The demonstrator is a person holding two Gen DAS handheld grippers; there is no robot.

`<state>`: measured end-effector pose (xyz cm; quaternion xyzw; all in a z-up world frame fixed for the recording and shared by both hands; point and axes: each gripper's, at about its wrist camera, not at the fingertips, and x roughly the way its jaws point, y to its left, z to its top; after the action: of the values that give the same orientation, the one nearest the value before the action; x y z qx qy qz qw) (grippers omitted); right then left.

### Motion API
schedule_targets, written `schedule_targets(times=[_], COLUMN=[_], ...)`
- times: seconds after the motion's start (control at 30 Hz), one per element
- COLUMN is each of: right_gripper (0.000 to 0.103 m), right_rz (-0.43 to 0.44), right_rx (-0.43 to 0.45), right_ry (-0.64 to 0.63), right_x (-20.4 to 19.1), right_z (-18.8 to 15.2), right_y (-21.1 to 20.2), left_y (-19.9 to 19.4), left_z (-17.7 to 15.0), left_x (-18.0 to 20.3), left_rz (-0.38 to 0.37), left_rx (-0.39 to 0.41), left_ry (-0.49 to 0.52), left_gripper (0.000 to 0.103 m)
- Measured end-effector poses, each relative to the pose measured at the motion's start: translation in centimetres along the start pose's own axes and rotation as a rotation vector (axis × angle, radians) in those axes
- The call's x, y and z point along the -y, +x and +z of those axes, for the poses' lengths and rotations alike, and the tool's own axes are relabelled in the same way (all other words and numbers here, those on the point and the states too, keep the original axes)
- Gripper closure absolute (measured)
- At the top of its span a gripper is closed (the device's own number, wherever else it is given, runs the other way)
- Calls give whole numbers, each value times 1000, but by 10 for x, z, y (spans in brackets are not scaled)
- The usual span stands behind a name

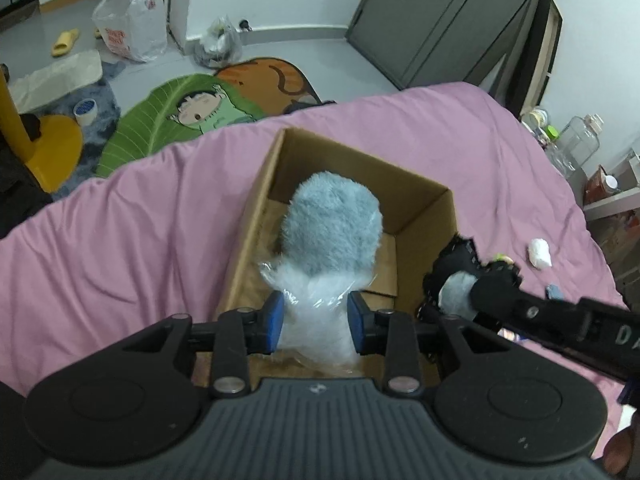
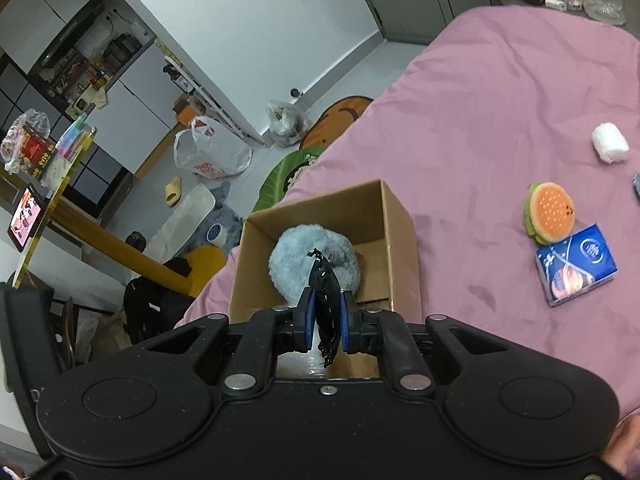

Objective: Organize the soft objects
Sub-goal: 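Open the left gripper over the box while the right gripper releases the lace item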

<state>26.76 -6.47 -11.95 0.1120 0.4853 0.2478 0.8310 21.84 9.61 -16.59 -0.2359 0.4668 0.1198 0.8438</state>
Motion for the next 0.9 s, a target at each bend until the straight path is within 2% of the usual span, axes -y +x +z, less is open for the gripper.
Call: schedule_targets(times=[0.4,0.57,0.73,0.9], right_gripper=[89,82,77,74], right_rz=[-20,-51,-51,-44], right_rx=[-45,-70,-66,-57], right_ry=[-17,-16,-14,19], right_x=[-8,-12,-16,-11], right_z=[-10,-15,-22,-28], right_y=[15,20,14,6], left_y=[-16,-20,-24,-28], left_z=[8,7,7,6], left_x=[-10,-11,-14,-16], left_rz=[8,4,10,27], left_rx=[36,25,23,13], left_ry=[-20,-16,-17,-9], left_gripper=[69,65,49,41])
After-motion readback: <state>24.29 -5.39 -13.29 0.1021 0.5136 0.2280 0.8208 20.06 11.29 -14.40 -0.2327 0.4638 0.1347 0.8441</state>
